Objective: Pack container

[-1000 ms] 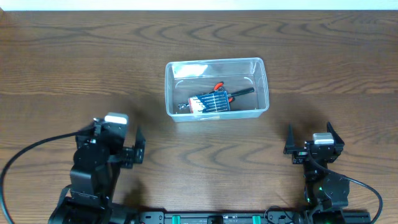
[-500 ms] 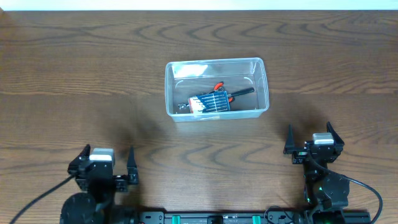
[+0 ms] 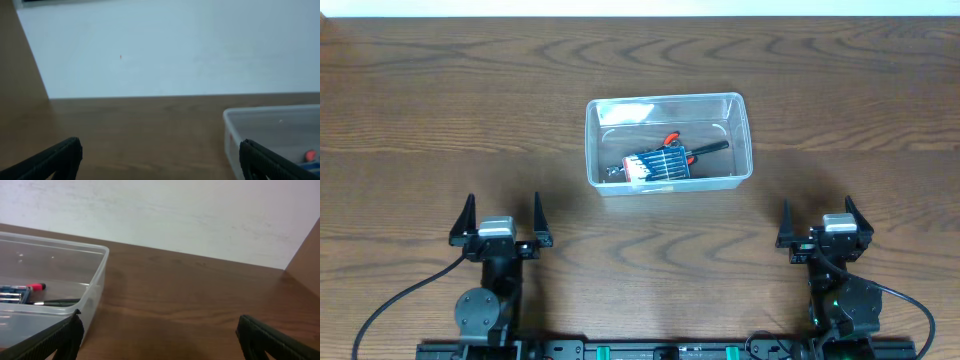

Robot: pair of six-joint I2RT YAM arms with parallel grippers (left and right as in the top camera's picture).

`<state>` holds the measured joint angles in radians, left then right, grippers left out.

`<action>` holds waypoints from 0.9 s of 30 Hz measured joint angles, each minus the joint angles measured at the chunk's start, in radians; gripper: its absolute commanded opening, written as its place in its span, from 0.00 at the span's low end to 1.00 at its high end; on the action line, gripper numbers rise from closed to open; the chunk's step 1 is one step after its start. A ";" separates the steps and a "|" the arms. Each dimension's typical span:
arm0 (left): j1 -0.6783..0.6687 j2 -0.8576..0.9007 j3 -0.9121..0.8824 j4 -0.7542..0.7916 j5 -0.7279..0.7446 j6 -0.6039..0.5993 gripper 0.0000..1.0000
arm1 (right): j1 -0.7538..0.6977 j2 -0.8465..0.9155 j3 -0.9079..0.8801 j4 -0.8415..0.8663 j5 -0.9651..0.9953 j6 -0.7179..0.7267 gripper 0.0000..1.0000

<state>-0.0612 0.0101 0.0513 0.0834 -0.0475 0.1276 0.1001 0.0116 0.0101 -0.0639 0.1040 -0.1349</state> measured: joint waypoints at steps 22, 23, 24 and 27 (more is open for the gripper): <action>0.009 0.000 -0.026 -0.119 0.087 0.000 0.98 | 0.000 0.000 0.000 0.000 0.000 0.000 0.99; 0.009 0.000 -0.026 -0.119 0.096 0.005 0.98 | 0.000 0.000 0.000 0.000 0.000 0.000 0.99; 0.009 0.000 -0.026 -0.120 0.102 0.011 0.98 | 0.000 0.000 0.000 0.000 0.000 0.000 0.99; 0.009 0.000 -0.026 -0.119 0.120 0.029 0.98 | 0.000 0.000 0.000 0.000 0.000 0.000 0.99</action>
<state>-0.0521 0.0101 0.0250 -0.0357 0.0723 0.1570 0.1001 0.0116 0.0097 -0.0635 0.1036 -0.1349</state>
